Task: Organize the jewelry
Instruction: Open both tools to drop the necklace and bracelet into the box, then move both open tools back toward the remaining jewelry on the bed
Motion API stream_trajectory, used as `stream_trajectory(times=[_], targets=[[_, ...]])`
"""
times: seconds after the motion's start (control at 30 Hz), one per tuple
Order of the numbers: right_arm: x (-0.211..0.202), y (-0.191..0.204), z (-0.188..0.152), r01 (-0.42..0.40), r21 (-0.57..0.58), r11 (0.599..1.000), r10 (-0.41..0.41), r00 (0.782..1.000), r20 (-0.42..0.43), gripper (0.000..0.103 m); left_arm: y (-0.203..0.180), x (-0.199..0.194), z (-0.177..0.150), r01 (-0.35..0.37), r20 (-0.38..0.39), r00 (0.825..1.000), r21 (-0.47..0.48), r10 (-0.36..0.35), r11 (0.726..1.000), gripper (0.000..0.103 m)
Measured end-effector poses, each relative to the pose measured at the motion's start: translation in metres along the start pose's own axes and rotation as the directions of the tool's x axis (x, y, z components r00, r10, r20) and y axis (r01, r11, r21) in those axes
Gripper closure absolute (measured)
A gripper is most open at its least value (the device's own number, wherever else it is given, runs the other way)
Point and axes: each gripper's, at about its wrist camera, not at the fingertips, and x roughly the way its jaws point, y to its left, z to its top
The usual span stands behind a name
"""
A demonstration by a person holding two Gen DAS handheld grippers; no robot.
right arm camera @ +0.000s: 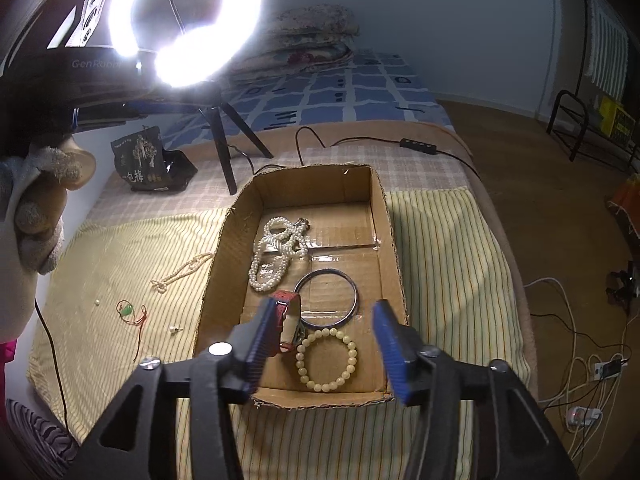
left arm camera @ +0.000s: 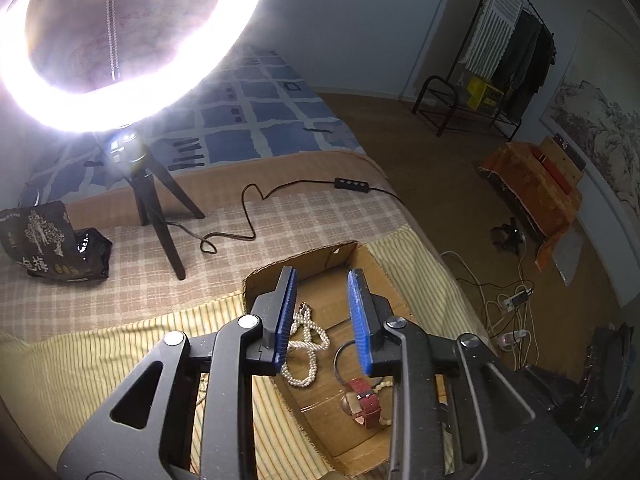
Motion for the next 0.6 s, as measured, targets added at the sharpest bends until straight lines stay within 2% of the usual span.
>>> stream_trajectory(times=[0.33, 0.6], targets=[[-0.017, 0.016, 0.003, 0.012, -0.011, 1.000, -0.011, 0.999, 0.039, 0.032, 0.019, -0.030, -0.011, -0.039, 0.031, 0.999, -0.006, 0.039, 0.999, 0.077], [-0.037, 0.050, 0.011, 0.002, -0.043, 0.999, 0.002, 0.996, 0.086, 0.015, 0.051, -0.076, -0.026, -0.090, 0.075, 0.993, -0.021, 0.091, 0.996, 0.077]])
